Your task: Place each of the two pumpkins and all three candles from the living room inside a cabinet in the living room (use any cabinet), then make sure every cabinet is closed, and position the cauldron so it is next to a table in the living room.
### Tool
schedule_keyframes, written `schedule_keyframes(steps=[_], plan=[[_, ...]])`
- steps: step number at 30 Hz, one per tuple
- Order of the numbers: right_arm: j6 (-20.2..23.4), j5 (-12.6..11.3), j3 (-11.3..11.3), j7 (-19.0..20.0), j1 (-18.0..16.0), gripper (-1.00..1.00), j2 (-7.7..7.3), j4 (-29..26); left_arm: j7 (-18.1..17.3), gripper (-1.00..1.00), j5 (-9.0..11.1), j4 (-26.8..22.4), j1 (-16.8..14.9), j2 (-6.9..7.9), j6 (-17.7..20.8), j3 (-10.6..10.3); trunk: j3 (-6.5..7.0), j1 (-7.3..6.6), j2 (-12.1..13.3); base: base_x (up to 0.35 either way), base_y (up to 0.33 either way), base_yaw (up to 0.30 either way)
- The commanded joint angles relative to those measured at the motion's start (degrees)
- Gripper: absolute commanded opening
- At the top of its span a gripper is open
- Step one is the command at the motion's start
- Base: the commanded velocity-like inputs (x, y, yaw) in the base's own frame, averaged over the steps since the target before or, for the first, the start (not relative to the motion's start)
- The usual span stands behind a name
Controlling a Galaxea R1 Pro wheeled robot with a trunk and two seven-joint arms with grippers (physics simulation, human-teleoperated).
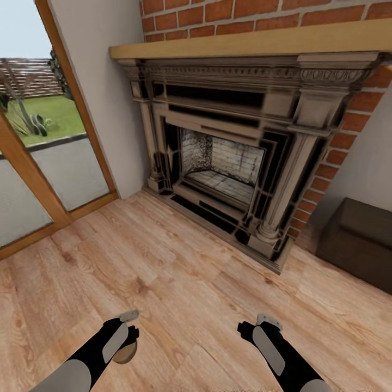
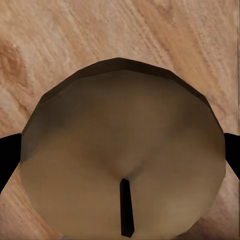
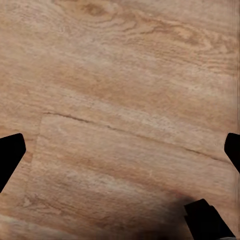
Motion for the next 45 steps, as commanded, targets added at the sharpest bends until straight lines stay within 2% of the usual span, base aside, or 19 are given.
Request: schedule_keyframes(steps=[1,24,45], plan=[[0.17,-0.26,0.18,-0.4,-0.04,1.0,-0.01,0.09,0.53,-1.0,0.62,-0.15,-0.01,0.09,0.18,-0.48,0.06,-0.23,0.39,0.0,0.0,-0.21],[0.09,-0.1,0.19,-0.33,-0.04,1.0,0.02,0.8,0.29,-1.0,0.54,-0.15,0.01,0.08,0.03,-0.46,-1.59,-0.23,0.39,0.0,0.009,-0.21],[-1.31,-0.25,0.11,-0.33,-0.04,1.0,0.0,0.87,0.35,-1.0,0.2,-0.15,0.01,0.08,0.0,-0.49,-3.03,-0.23,0.39,0.058,0.143,-0.218]])
